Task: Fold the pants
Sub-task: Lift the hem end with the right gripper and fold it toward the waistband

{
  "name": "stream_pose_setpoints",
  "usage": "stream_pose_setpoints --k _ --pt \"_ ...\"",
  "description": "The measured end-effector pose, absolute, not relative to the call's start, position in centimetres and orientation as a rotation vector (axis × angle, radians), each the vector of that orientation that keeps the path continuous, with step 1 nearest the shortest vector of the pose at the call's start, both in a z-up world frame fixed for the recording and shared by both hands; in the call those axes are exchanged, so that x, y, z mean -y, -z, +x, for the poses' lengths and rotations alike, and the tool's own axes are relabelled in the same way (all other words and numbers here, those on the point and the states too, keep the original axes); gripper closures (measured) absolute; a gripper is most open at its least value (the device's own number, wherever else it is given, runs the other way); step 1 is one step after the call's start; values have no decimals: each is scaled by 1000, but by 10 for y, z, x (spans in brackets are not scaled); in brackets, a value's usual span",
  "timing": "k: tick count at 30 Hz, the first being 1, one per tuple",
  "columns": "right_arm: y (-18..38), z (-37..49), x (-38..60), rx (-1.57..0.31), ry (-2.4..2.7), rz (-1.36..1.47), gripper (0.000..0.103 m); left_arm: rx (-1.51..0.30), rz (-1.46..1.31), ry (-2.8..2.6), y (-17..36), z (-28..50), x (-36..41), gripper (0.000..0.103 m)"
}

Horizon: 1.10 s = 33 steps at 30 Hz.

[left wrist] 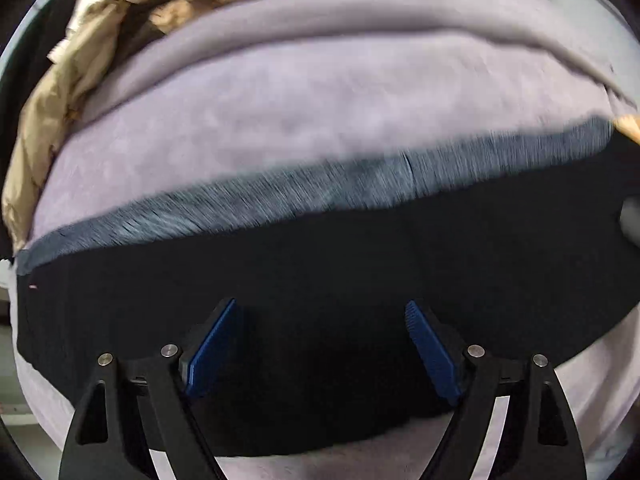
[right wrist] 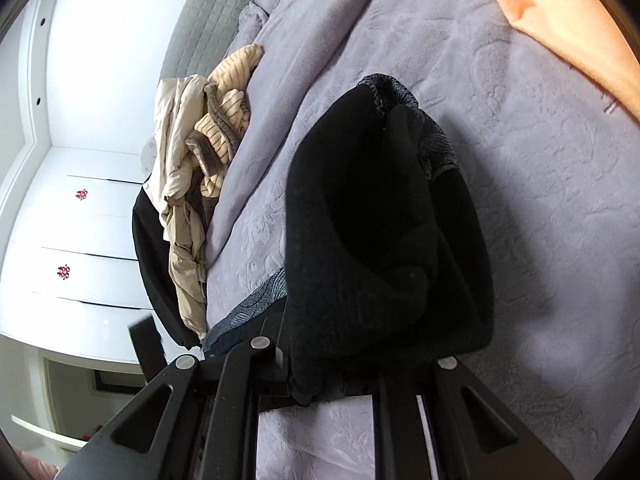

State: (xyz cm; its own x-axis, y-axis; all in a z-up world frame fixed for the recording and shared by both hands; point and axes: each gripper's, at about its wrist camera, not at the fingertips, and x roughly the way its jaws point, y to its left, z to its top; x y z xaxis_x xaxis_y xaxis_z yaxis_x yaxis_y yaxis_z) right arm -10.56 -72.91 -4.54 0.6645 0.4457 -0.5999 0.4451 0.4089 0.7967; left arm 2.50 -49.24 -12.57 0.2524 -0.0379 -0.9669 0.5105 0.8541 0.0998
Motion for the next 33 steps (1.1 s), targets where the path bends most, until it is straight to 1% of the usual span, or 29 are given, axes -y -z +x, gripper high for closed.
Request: stream_pose_setpoints --k 1,3,6,8,14,18,21,24,29,30,31,32,33 --pt "42 -105 727 -898 2 1183 88 -1270 455 406 138 16 496 17" --pt "35 -98 717 -921 2 1136 88 -1231 484 425 143 10 501 17" --pt "15 -91 701 -922 26 1043 88 -1283 438 487 132 10 495 17" --pt "-1 -87 691 -920 50 988 88 -1281 411 522 122 14 482 17" --pt "-53 -57 623 -961 124 715 88 -1276 330 528 85 21 404 17" --pt "-73 -21 555 -1022 177 526 88 -1261 310 462 67 32 331 17" --pt "-68 10 494 -1084 197 408 88 -1282 322 353 75 50 278 17" --pt "-43 30 423 -1159 197 261 84 -1319 281 256 83 52 236 17" --pt "24 60 335 -1321 279 96 71 -1311 269 159 82 53 189 17" --pt "34 64 321 -1344 315 14 65 -1306 257 143 79 54 181 17" --pt "38 67 309 -1351 317 -62 50 -1305 243 137 76 58 175 17" --pt "38 64 298 -1353 304 -133 42 -1302 230 137 74 59 172 17" --pt "34 62 285 -1337 276 -198 41 -1296 224 138 70 61 168 17"
